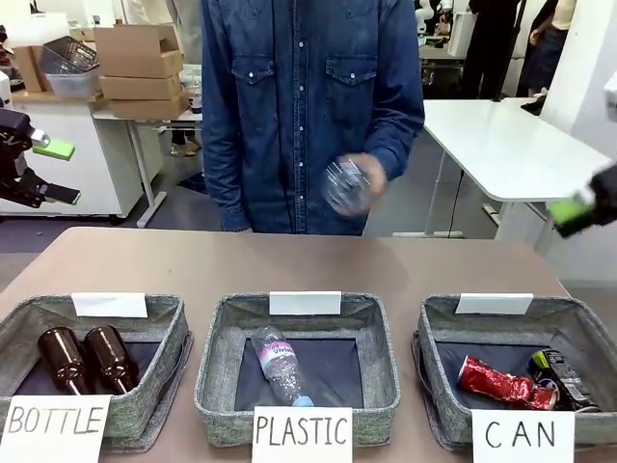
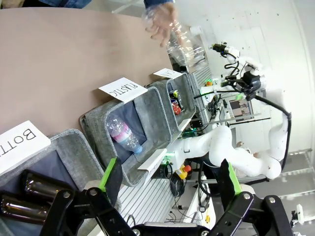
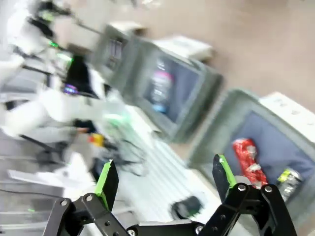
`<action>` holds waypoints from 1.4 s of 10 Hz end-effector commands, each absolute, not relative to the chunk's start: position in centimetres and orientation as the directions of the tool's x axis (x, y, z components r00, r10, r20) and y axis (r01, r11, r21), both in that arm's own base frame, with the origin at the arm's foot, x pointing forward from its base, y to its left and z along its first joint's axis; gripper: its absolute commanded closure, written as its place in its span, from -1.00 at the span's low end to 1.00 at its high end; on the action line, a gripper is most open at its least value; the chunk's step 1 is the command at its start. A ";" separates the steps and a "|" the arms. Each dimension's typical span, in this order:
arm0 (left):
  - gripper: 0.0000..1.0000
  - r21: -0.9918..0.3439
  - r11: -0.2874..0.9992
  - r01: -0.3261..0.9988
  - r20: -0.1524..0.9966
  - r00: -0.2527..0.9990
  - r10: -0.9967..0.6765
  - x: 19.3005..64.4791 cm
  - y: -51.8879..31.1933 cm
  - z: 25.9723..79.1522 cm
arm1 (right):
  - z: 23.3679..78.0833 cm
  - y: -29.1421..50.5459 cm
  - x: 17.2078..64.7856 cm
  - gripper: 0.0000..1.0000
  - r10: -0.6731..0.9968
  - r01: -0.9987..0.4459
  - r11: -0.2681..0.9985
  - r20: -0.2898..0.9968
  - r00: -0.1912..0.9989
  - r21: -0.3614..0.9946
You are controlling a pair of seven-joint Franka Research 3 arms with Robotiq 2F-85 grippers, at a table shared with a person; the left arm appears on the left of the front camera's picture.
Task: Sort the can waste into the basket.
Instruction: Pick up the can waste from the table and place it in the right Fabric basket.
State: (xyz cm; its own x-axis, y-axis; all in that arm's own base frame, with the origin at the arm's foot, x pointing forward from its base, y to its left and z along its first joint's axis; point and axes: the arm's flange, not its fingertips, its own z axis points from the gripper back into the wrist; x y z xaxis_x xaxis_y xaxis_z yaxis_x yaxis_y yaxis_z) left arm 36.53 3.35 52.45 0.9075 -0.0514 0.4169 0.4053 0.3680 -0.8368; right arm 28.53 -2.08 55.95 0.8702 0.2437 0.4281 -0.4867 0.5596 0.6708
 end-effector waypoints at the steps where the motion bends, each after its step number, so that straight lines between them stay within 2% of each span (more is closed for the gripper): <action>1: -1.00 -0.841 0.366 0.399 0.408 0.911 -0.057 36.3 3.6 52.8 | 56.7 -1.3 31.5 -1.00 -0.164 -0.160 0.208 0.195 0.967 0.965; 2: -1.00 -0.841 0.366 0.399 0.408 0.911 -0.057 36.3 3.6 52.8 | 56.7 -1.0 32.8 -1.00 -0.211 -0.074 0.221 0.122 0.970 0.973; 3: -1.00 -0.841 0.366 0.399 0.408 0.911 -0.057 36.3 3.6 52.8 | 56.8 -2.1 29.6 -1.00 0.152 -0.409 0.474 0.385 0.910 0.780; 14: -1.00 -0.841 0.366 0.399 0.408 0.911 -0.057 36.3 3.6 52.8 | 56.8 -2.1 29.6 -1.00 0.152 -0.409 0.474 0.385 0.910 0.780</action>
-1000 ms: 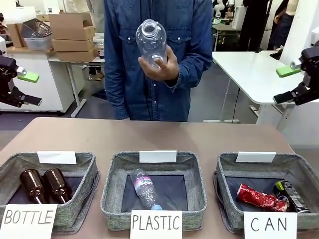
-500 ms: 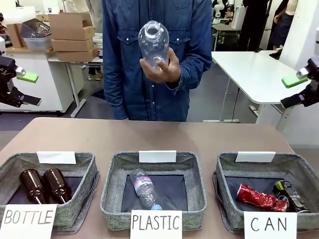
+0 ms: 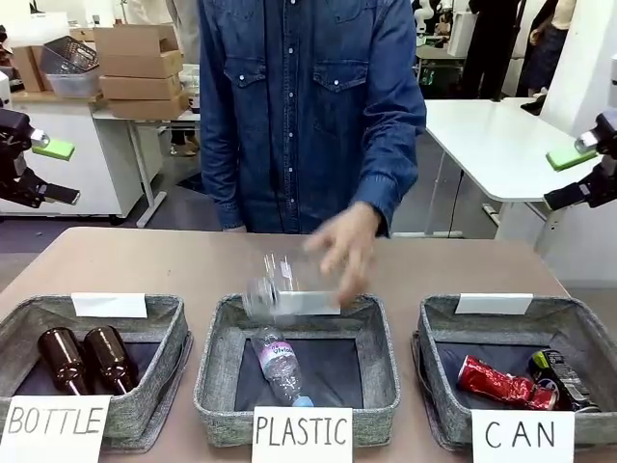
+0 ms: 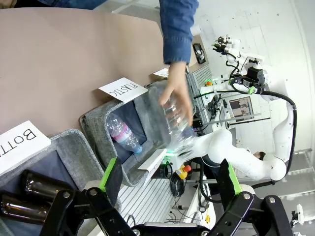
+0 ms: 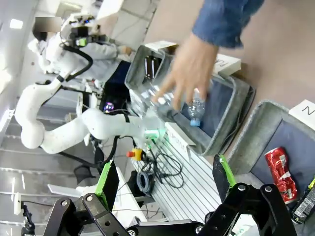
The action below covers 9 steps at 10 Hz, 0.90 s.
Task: Sort the can waste into the basket.
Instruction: Pick up the can waste from the table and place it in the right Fabric basket.
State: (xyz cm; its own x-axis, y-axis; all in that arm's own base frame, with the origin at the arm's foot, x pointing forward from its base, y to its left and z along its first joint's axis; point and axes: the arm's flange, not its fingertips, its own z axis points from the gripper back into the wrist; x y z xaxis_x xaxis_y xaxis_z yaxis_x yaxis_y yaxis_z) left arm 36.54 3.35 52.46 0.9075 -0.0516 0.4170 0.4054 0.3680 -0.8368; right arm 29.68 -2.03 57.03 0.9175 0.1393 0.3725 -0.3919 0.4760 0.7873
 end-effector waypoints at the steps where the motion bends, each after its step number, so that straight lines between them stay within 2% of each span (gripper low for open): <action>1: -1.00 -0.841 0.366 0.399 0.408 0.911 -0.057 36.3 3.6 52.8 | 56.8 -2.1 29.6 -1.00 0.152 -0.409 0.474 0.385 0.910 0.780; 9: -1.00 -0.841 0.366 0.399 0.408 0.911 -0.057 36.3 3.6 52.8 | 56.8 -2.1 29.6 -1.00 0.152 -0.409 0.474 0.385 0.910 0.780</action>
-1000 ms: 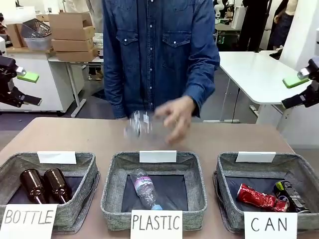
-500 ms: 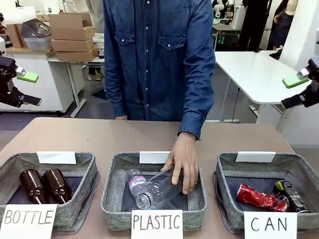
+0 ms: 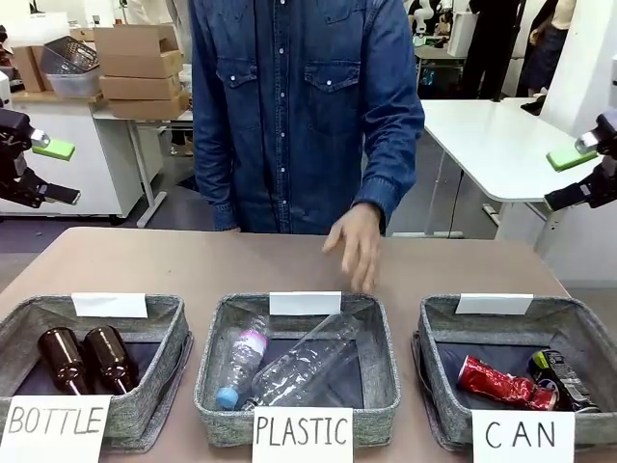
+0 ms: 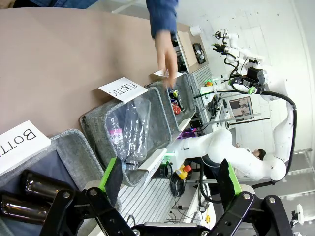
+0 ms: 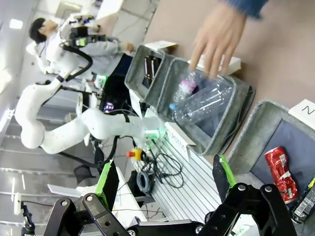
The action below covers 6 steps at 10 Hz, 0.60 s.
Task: Sort the can waste into the basket.
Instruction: Pick up the can waste from the table and place it in the right Fabric basket.
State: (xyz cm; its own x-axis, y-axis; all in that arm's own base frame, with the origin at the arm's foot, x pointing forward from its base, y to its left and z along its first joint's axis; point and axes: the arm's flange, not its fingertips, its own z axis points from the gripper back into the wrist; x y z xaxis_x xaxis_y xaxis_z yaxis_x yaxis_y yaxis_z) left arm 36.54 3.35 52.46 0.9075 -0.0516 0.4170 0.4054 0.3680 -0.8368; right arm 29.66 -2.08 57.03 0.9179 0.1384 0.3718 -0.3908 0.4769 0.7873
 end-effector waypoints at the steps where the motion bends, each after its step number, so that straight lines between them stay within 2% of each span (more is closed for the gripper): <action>1: -1.00 -0.841 0.366 0.399 0.408 0.911 -0.057 36.3 3.6 52.8 | 56.8 -2.1 29.6 -1.00 0.152 -0.409 0.474 0.385 0.910 0.780; 6: -1.00 -0.841 0.366 0.399 0.408 0.911 -0.057 36.3 3.6 52.8 | 56.8 -2.1 29.6 -1.00 0.152 -0.409 0.474 0.385 0.910 0.780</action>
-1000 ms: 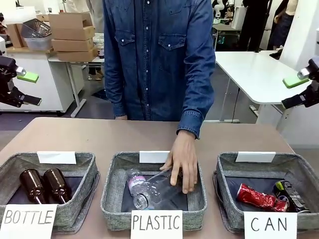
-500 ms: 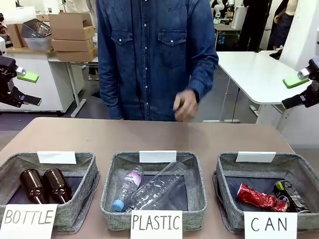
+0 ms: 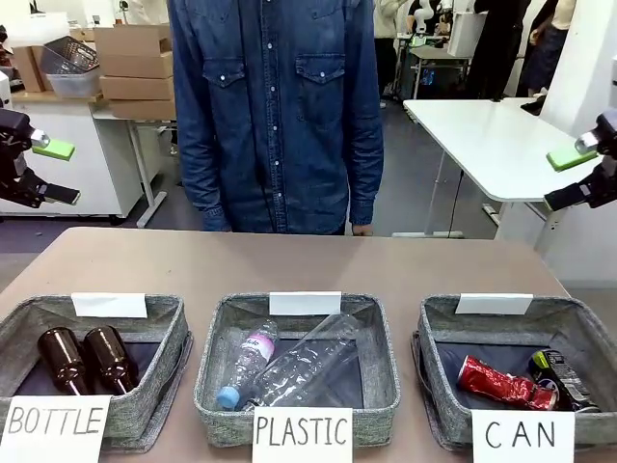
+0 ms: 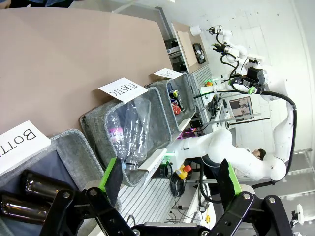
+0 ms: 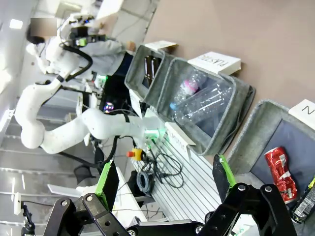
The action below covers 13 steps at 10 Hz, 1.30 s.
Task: Sort the can waste into the basket.
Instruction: Pick up the can waste from the table and place it in the right Fabric basket.
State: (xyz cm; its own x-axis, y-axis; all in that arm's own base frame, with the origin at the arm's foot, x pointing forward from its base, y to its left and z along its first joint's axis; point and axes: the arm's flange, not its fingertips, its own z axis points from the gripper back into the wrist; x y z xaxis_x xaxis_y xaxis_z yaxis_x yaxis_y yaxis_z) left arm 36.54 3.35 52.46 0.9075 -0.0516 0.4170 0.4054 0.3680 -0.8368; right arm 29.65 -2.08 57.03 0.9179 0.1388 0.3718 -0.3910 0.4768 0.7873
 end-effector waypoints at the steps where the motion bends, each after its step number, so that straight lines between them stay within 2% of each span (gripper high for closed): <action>1: -1.00 -0.841 0.366 0.399 0.408 0.911 -0.057 36.3 3.6 52.8 | 56.8 -2.1 29.6 -1.00 0.152 -0.409 0.474 0.385 0.910 0.780; 13: -1.00 -0.841 0.366 0.399 0.408 0.911 -0.057 36.3 3.6 52.8 | 56.8 -2.1 29.6 -1.00 0.152 -0.409 0.474 0.385 0.910 0.780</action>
